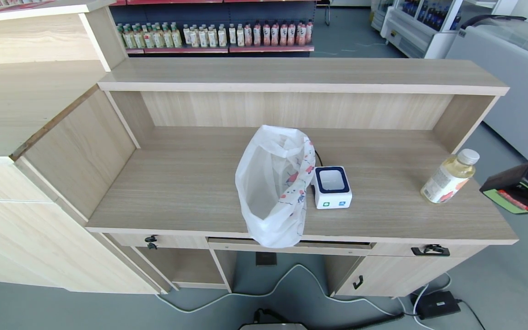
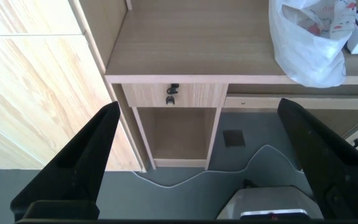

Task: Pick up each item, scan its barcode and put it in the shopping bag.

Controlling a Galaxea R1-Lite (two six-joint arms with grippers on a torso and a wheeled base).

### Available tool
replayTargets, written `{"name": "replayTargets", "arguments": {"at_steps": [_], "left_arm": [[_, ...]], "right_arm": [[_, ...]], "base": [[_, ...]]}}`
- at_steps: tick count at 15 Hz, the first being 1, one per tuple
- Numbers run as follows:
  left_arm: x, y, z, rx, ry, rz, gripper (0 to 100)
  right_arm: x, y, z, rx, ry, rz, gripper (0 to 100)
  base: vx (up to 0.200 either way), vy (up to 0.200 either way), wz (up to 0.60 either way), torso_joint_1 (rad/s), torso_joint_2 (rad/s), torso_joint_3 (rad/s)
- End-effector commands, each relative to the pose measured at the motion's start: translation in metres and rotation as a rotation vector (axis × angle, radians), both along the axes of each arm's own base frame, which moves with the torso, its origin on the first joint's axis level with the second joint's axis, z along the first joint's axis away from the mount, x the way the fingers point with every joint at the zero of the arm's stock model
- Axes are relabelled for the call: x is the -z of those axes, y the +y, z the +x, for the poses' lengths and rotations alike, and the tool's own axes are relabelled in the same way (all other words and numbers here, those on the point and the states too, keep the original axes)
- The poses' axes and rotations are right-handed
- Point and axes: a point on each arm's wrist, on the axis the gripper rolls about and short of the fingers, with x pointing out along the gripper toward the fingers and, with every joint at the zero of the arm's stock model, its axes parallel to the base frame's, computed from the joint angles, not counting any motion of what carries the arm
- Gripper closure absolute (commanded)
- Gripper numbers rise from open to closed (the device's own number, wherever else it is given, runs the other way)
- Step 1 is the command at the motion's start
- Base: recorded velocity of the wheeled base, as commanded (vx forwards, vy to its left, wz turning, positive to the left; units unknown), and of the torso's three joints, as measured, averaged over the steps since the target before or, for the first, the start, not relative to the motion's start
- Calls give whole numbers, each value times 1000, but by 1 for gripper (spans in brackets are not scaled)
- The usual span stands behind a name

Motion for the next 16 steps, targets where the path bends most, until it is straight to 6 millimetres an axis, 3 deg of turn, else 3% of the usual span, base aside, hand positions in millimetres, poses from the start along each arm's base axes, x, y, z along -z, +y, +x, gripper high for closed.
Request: {"name": "replayTargets", "arguments": {"at_steps": [1,3,5,6,7,8,12,16], "left_arm": [[0,0,0,0,0,0,0],[0,0,0,0,0,0,0],[0,0,0,0,0,0,0],[0,0,0,0,0,0,0],[0,0,0,0,0,0,0],[0,0,0,0,0,0,0],[0,0,0,0,-2,0,0],[0,0,0,0,-2,0,0]], "right_arm": [[-3,-2,9,15,14,54,100],[-13,-1,34,110,21,221,100],[-24,10,72,122,89,542,100],[-25,9,100,155,150,702,100],[-21,7,111,172,179,757,100],[-8,3,137,242,269,940,100],[22,0,163,378,401,1215,100],[50,0,176,430,488,1234,100]], "base": [[0,0,600,2,7,2],[0,0,600,5,7,2],[0,0,300,4,4,4],[0,0,0,0,0,0],[0,0,0,0,0,0],[0,0,0,0,0,0],[0,0,0,0,0,0],[0,0,0,0,0,0]]}}
